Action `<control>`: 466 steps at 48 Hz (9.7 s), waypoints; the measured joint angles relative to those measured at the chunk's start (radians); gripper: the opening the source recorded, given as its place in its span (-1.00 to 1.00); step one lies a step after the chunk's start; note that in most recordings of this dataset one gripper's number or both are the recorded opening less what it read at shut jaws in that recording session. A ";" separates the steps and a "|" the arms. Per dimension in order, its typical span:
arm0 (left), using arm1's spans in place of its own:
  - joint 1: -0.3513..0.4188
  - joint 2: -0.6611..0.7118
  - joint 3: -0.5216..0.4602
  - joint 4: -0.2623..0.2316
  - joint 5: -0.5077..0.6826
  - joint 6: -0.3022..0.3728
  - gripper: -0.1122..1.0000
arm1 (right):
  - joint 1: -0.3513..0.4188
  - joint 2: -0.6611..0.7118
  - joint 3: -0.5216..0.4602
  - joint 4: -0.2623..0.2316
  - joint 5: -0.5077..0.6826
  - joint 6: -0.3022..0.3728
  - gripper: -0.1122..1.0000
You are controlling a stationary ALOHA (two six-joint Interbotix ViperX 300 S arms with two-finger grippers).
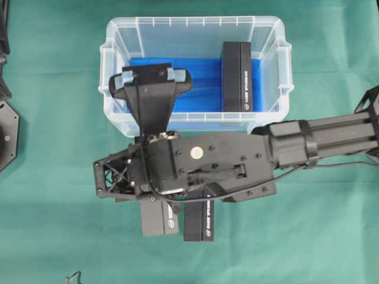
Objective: Take the box out of the case with the right arm.
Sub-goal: 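Carry the box forward out of the case and lower it onto the table, then set the box down left of the first box and open the right gripper, then raise the right gripper and withdraw it to the right, then move the open right gripper over the right black box in the case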
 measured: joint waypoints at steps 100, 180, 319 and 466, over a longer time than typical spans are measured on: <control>-0.015 -0.002 0.006 0.000 -0.002 -0.002 -0.60 | 0.006 0.104 0.253 0.092 -0.337 0.028 0.89; -0.015 0.008 0.006 0.000 -0.012 -0.002 -0.60 | 0.087 -0.356 0.584 -0.009 -0.034 0.087 0.82; -0.015 -0.011 0.069 0.000 -0.029 0.003 -0.60 | -0.529 -1.094 1.456 -0.044 -0.310 -0.445 0.80; 0.000 -0.037 0.077 0.002 -0.031 0.008 -0.60 | -0.423 -0.557 0.969 -0.015 -0.383 -0.414 0.78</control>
